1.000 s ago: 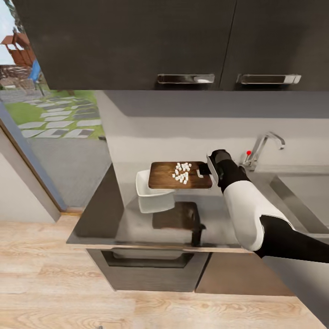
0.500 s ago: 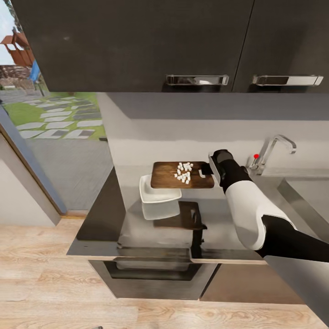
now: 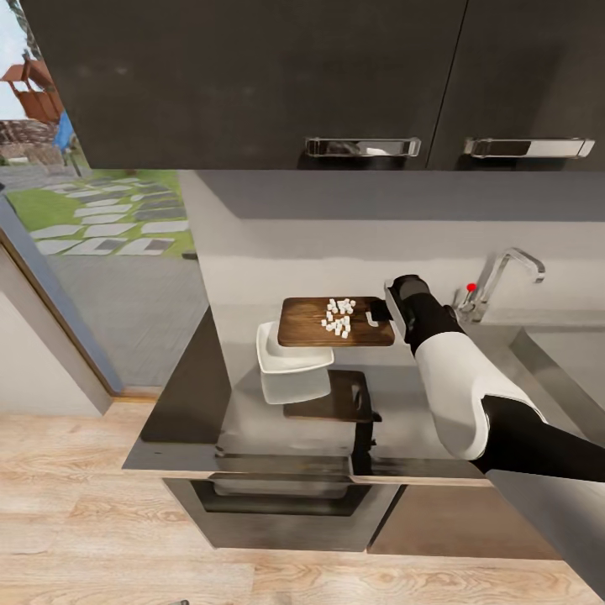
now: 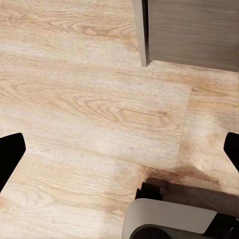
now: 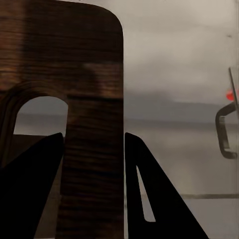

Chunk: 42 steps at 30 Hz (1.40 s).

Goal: In the kitchen, take the Vidalia onion out of the sink, dice it on the chopping board with the paring knife, put the diced onion into the bowl on the countertop, then place both the paring knife and the chopping board into the sink.

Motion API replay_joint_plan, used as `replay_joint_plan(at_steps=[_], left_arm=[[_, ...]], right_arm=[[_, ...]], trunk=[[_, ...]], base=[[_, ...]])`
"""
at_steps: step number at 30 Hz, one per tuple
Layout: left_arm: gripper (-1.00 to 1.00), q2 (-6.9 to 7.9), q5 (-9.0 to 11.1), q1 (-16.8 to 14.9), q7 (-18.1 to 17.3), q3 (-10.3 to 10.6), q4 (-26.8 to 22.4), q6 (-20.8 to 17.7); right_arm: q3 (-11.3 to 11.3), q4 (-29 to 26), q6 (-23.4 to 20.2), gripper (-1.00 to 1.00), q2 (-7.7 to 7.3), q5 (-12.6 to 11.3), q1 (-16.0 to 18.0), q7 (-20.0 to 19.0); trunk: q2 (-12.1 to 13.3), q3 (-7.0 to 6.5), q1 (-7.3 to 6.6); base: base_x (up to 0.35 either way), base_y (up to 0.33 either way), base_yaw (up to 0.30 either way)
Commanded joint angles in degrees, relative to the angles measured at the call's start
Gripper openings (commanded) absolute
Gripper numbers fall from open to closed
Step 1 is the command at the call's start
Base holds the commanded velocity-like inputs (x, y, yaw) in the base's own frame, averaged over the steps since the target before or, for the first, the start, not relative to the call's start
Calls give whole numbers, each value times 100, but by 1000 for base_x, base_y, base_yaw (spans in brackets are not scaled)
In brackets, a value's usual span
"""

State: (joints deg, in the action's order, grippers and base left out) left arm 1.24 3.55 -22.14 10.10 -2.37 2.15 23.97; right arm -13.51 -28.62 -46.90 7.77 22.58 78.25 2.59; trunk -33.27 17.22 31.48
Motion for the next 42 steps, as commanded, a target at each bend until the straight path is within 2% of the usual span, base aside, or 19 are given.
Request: replay_joint_plan(at_steps=[1, 9, 10, 14, 17, 42], left_arm=[[100, 0, 31, -10, -17, -19, 23, 45], [100, 0, 31, -10, -17, -18, 23, 42], [100, 0, 31, -10, -17, -18, 23, 42], [100, -36, 31, -10, -17, -18, 23, 41], [100, -41, 31, -10, -17, -18, 23, 42], [100, -37, 28, -10, -17, -18, 49, 39]], right_arm=[[-31, -3, -12, -100, 8, -18, 6, 30], [16, -9, -4, -100, 15, 14, 6, 80], [65, -10, -3, -100, 18, 16, 6, 86], [500, -12, -3, -100, 37, 24, 6, 108], [617, -24, -10, -100, 40, 26, 6, 110], [672, -109, -20, -100, -39, 41, 53, 111]], trunk=[[-8, 9, 2], [-8, 9, 2], [-8, 9, 2], [-8, 9, 2], [-8, 9, 2], [-8, 9, 2]], base=[[0, 0, 0], [0, 0, 0], [0, 0, 0], [77, 57, 0], [185, 152, 0], [11, 9, 0]])
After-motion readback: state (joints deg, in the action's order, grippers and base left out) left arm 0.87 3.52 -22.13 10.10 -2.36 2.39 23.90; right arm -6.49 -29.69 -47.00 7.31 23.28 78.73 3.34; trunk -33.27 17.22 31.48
